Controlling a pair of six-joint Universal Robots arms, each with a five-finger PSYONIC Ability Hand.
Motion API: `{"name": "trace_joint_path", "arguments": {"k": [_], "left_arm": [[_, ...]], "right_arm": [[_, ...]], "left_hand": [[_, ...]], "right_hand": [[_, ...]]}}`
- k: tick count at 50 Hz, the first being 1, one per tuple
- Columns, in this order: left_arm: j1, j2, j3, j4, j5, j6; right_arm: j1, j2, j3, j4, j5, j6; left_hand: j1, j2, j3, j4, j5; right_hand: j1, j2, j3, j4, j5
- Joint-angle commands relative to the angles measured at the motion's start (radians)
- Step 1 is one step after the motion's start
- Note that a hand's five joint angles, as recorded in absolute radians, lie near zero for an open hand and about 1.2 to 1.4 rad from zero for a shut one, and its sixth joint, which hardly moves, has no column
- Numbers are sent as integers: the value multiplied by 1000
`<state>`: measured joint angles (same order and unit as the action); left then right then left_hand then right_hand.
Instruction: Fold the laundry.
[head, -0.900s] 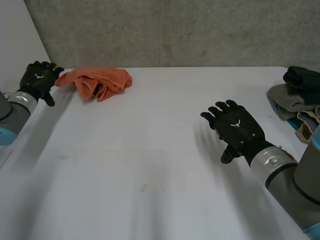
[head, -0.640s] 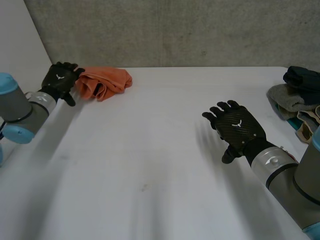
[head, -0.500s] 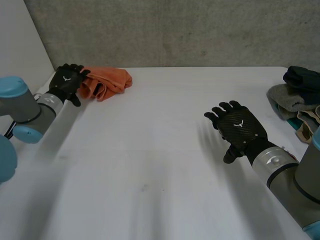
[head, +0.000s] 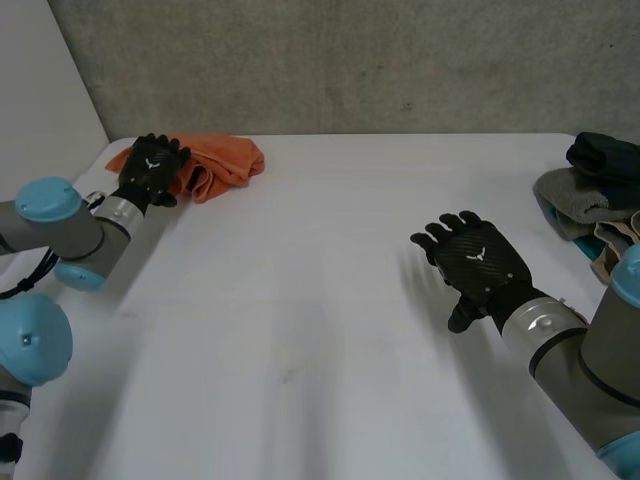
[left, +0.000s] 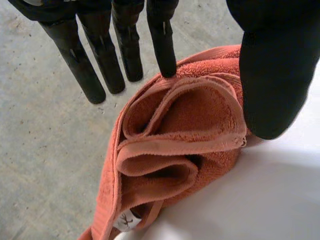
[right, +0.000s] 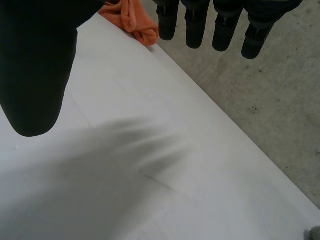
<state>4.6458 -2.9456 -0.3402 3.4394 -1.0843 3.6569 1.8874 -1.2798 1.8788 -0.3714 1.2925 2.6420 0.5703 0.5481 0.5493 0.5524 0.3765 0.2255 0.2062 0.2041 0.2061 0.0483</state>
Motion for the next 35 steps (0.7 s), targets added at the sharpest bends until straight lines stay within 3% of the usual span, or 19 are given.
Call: {"name": "trace_joint_path", "arguments": {"k": [1,3,13,21,22,25,29,35], "left_arm": [[5,-13,21,0,21,12],[7,-13,18,-2,15,20],[13,159,-156,141,-135,-29],[11,362,-329,192,-132,-158],[8,362,-345,182,-117,-170],[7,349,-359,156,-106,-163],[13,294,-350,95,-105,-84],[17,195,-318,61,-72,132]], "right_arm": [[2,5,-3,2,8,-1],[2,5,-3,2,8,-1],[2,-12,5,6,8,-1],[2,-33,13,8,4,-1],[2,-35,13,8,4,-1],[2,-35,13,8,4,-1],[-2,-35,16,8,4,-1],[-8,-27,13,2,4,-2]], "left_hand": [[665,688,686,683,685],[826,848,847,844,845],[826,848,847,844,845],[826,848,847,844,845],[446,468,467,463,465],[-396,-374,-375,-378,-376],[-396,-374,-375,-378,-376],[-396,-374,-375,-378,-376]], "right_hand": [[-51,-32,-30,-32,-48],[-51,-32,-30,-32,-48],[-51,-32,-30,-32,-48],[-51,-32,-30,-32,-48],[-51,-32,-30,-32,-48],[-51,-32,-30,-32,-48],[-51,-32,-30,-32,-48],[-51,-32,-30,-32,-48]]}}
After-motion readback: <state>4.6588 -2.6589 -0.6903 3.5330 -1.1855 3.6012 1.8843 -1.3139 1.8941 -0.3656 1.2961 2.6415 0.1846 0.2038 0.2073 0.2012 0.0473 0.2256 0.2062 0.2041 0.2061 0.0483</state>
